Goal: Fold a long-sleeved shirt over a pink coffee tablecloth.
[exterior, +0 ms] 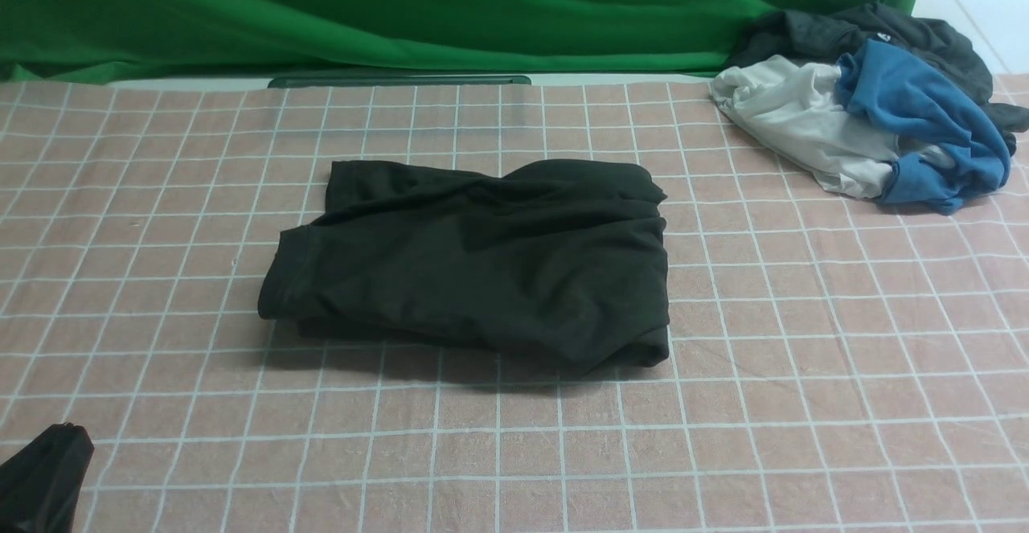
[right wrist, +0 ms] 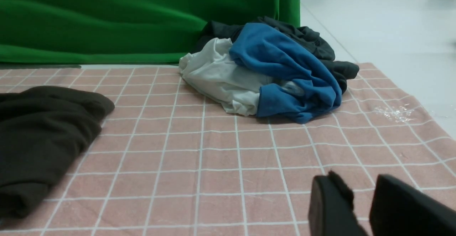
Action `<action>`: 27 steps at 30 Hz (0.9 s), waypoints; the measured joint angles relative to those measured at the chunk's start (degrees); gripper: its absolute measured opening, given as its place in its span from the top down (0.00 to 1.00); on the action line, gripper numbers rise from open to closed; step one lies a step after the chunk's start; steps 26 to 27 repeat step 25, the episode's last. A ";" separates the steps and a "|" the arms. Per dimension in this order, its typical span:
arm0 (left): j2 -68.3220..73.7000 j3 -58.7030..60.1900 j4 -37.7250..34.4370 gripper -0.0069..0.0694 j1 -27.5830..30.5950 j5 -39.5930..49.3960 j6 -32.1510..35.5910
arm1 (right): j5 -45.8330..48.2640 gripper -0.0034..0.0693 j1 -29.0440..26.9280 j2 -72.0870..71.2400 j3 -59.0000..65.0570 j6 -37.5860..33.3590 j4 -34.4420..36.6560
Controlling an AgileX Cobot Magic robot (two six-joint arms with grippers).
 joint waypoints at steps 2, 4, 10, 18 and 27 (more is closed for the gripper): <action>0.00 0.00 0.05 0.89 0.00 0.00 0.00 | 0.00 0.70 0.00 0.00 0.00 0.00 0.00; 0.00 0.00 0.05 0.89 0.00 0.00 0.00 | 0.00 0.70 0.00 0.00 0.00 0.00 0.00; 0.00 0.00 0.05 0.89 0.00 0.00 0.00 | 0.00 0.68 0.00 0.00 0.00 0.00 0.00; 0.00 0.00 0.05 0.89 0.00 0.00 0.00 | 0.00 0.65 0.00 0.00 0.00 0.00 0.00; 0.00 0.00 0.05 0.89 0.00 0.00 0.00 | 0.00 0.63 0.00 0.00 0.00 0.00 0.00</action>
